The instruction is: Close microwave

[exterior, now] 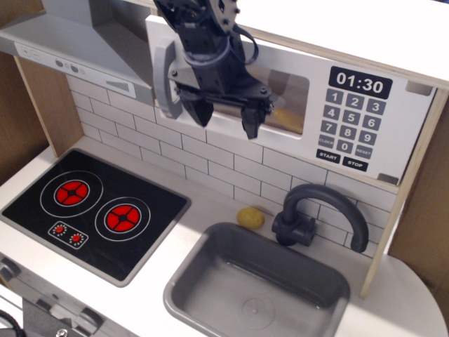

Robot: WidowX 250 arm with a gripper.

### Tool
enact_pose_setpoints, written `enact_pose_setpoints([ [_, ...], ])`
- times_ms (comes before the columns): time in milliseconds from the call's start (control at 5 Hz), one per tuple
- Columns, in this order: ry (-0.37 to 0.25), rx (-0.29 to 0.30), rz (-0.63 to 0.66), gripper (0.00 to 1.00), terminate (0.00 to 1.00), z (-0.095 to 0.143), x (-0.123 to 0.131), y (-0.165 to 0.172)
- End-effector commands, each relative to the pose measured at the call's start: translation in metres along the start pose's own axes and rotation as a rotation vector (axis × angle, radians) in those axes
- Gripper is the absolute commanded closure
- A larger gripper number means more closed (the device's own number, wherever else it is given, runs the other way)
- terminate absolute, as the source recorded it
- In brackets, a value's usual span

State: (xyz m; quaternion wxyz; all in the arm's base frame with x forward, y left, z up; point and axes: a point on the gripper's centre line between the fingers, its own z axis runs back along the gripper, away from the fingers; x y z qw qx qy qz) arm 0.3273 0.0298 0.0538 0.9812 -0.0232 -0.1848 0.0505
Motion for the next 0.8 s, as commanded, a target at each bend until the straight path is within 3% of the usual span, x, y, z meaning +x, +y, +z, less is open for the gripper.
enact_pose_setpoints([
  [0,-0.088,0.021,0.02,0.0,0.0,0.006,0.03,0.011],
  [400,-0.126,0.03,0.006,0.0,0.0,0.007,0.029,0.012],
  [600,-0.099,0.038,0.001,0.0,1.0,0.021,0.008,0.009],
])
